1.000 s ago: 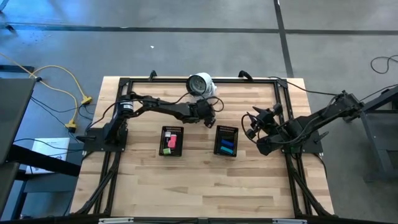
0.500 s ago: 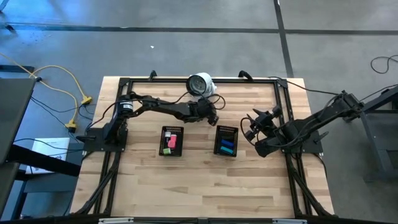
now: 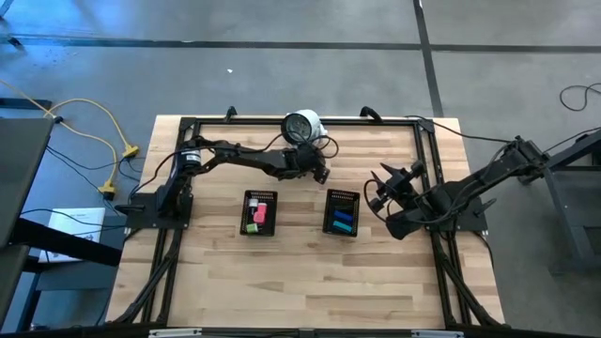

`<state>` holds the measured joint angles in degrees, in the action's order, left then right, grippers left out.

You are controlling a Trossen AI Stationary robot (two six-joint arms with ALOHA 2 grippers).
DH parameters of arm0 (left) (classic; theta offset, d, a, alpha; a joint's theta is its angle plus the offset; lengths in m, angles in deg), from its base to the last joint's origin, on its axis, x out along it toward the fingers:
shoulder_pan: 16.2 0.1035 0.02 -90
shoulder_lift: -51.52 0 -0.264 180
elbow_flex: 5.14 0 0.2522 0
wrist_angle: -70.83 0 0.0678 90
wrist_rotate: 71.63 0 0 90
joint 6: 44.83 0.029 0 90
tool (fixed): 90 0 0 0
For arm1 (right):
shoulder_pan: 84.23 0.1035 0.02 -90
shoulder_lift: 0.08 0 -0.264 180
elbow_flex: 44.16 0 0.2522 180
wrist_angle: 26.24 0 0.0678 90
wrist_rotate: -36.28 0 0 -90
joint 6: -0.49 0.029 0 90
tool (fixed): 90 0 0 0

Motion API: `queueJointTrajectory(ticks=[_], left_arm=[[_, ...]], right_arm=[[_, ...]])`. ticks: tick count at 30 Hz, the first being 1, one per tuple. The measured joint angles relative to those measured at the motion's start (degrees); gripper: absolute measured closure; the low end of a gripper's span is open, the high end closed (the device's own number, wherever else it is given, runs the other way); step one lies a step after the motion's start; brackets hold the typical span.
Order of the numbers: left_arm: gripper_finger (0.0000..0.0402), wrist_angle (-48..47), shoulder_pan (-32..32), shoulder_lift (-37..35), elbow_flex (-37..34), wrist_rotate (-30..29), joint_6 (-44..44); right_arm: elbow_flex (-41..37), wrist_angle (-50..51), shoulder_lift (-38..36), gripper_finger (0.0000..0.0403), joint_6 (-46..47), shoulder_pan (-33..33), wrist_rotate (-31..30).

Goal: Pick & Place Office items
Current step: Put the red charger adapter into the left black bin

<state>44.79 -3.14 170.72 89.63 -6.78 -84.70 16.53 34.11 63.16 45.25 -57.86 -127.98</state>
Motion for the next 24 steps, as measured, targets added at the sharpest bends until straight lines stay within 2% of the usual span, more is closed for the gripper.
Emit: queueJointTrajectory(ticks=[8, 15, 19, 23, 24], left_arm=[[0.0059, 1.9, -0.2, 1.0, 0.0, 1.7, 0.6], [0.0068, 2.7, -0.2, 2.5, 0.1, 2.7, 1.1], [0.011, 2.3, -0.2, 2.5, 0.1, 2.6, 1.0], [0.0196, 2.2, -0.1, 2.5, 0.1, 2.5, 1.5], [0.02, 2.4, -0.1, 2.5, 0.1, 2.8, 1.5]], right_arm=[[0.0, -5.7, 0.0, 0.0263, -6.8, 0.0, -0.7], [0.0, -6.4, 0.0, 0.0263, -7.3, 0.0, -0.4], [0.0, -6.4, 0.0, 0.0263, -7.3, 0.0, -0.4], [0.0, -6.4, 0.0, 0.0263, -7.3, 0.0, -0.4], [0.0, -6.4, 0.0, 0.0263, -7.3, 0.0, -0.4]])
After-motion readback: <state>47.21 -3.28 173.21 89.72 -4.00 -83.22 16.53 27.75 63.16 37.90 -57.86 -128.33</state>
